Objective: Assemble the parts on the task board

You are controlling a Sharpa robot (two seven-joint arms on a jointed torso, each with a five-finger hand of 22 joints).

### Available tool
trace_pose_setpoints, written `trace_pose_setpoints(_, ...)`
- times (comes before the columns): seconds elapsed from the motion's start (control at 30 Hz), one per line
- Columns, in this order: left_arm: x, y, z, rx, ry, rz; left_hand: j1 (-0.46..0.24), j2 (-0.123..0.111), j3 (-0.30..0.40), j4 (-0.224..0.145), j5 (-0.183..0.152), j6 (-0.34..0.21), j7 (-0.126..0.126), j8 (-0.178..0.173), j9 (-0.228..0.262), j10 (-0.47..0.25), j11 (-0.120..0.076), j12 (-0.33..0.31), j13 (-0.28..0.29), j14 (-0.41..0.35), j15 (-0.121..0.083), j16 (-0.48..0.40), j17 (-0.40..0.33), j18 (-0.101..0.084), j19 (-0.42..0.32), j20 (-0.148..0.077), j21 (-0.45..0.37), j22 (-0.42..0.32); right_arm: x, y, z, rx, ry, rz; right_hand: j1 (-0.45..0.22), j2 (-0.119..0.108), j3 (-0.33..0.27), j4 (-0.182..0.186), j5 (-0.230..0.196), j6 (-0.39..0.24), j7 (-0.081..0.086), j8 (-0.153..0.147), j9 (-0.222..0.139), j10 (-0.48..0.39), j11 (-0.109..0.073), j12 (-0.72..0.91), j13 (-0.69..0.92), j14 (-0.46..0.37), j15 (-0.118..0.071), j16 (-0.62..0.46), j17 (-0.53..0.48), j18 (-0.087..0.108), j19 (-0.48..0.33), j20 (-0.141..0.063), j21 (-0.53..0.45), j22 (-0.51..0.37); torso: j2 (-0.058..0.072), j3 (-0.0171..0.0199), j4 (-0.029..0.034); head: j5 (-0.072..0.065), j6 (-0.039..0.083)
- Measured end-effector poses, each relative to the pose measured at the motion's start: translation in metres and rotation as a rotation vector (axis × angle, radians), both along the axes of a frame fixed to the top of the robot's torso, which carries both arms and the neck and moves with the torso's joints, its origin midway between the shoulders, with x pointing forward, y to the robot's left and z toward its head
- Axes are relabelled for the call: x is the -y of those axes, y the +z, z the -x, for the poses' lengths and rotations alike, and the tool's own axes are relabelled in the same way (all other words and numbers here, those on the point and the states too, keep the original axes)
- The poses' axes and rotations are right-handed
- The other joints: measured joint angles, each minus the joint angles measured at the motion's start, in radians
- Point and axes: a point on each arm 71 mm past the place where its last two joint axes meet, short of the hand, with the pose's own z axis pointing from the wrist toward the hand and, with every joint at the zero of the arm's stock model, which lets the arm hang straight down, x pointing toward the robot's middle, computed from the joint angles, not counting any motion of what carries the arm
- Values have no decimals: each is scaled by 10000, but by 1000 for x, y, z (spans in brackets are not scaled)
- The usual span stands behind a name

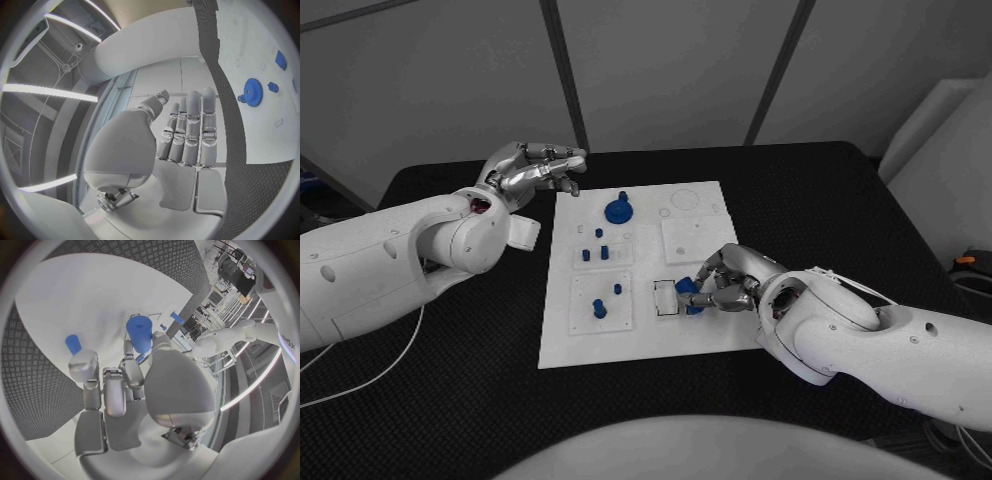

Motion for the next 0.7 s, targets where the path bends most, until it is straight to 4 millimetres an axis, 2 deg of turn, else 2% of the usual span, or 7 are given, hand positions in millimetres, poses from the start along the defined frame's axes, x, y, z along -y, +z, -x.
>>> trace_pose_setpoints(0.2,0,0,0,-3,1,-2,0,0,0,0,0,0,0,0,0,0,0,0,0,0,0,0,0,-1,0,0,0,0,-10,-2,0,-174,204,-105,-171,67,-57,-1,-57,50,19,-1,13,37,-36,1,63,0,0,0,0,1,0,0,0,66,0,12,-1,67,-21)
trace_pose_setpoints(0.37,0,0,0,-5,-8,1,0,0,0,0,0,0,0,0,0,0,0,0,-1,0,0,0,1,1,0,0,0,1,-16,-1,0,-150,315,-217,-383,175,-157,17,-124,91,-9,-1,223,74,-72,47,131,0,0,42,-1,1,36,-36,39,134,1,17,-1,97,-32)
trace_pose_setpoints(0.53,0,0,0,-8,-11,2,0,0,0,0,0,0,0,0,0,0,0,0,-1,0,0,0,1,-1,0,0,0,1,-20,-1,0,-127,396,-271,-527,132,-253,-3,-260,171,-64,61,314,90,-89,54,154,0,0,42,-1,2,36,-36,39,146,1,19,-3,133,-35)
trace_pose_setpoints(0.57,0,0,0,-8,-12,2,0,0,0,0,0,0,0,0,0,0,-1,0,-1,0,0,0,1,0,0,0,0,1,-20,-1,0,-122,413,-278,-578,132,-276,-3,-308,261,-135,66,325,109,-107,54,162,0,0,42,-1,1,36,-36,39,146,1,19,-6,140,-37)
trace_pose_setpoints(0.7,0,0,0,-11,-23,5,0,0,0,0,0,0,0,0,0,0,-1,0,-2,0,0,0,2,0,0,0,0,1,-21,-1,-1,-99,461,-290,-578,132,-277,-2,-355,277,-143,67,329,109,-107,54,172,0,0,41,-2,2,36,-36,39,145,1,19,-14,165,-60)
